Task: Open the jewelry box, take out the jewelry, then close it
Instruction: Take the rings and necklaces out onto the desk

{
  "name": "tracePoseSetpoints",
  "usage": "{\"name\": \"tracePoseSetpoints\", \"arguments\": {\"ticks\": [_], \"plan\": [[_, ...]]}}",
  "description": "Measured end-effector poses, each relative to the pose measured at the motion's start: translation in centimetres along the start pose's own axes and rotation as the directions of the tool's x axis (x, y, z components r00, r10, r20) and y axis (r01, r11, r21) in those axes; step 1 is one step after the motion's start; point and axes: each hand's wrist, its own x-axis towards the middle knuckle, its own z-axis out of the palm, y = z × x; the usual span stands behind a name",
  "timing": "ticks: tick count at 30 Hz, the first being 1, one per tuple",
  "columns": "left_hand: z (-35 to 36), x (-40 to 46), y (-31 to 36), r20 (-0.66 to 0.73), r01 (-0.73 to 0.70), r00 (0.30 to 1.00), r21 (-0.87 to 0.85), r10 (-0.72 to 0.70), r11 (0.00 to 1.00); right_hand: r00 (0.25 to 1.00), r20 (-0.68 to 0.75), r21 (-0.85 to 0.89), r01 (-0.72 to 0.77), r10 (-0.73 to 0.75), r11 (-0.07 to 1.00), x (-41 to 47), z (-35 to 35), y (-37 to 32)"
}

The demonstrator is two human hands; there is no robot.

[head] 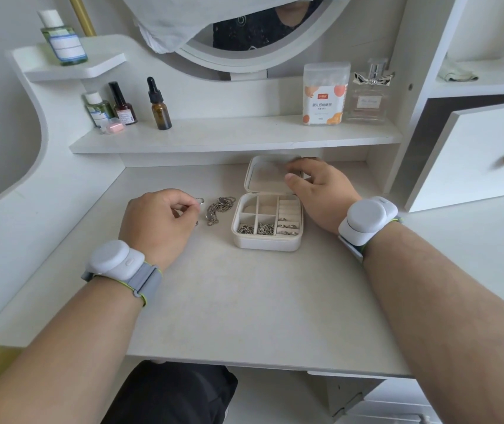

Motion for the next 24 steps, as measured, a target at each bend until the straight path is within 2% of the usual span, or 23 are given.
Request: {"name": "tracePoseSetpoints", "arguments": {"ticks": [2,5,10,13,16,24], "plan": [[0.2,-0.3,0.7,-0.024,-0.066,0.998,-0.022,0.065,0.998,1.000,-0.002,0.000,0.001,-0.001,1.000,0.0,0.0,0.0],[0.5,-0.5,2.2,-0.003,-0.254,0.967,-0.027,0.254,0.967,1.000,0.000,0.005,0.003,-0.003,1.000,0.0,0.0,0.0],[1.3,-0.2,5.9,0.194,-0.494,0.838,-0.131,0.510,0.860,1.000,-0.008,0.010,0.003,-0.003,1.000,-0.1,0.1,-0.1],[2.0,0.5,8.0,0.339,-0.602,0.730,-0.092,0.593,0.793,1.000,-0.016,0.011,0.005,-0.005,1.000,-0.1,0.0,-0.1],[2.4,1.0,9.1,0.452,-0.684,0.662,0.040,0.598,0.728,1.000,-0.016,0.018,0.006,-0.006,1.000,0.0,0.1,-0.1],[2.1,1.3,11.6,0.604,-0.697,0.658,0.263,0.449,0.667,1.000,-0.014,0.008,0.019,-0.019,1.000,0.2,0.3,-0.1]]}}
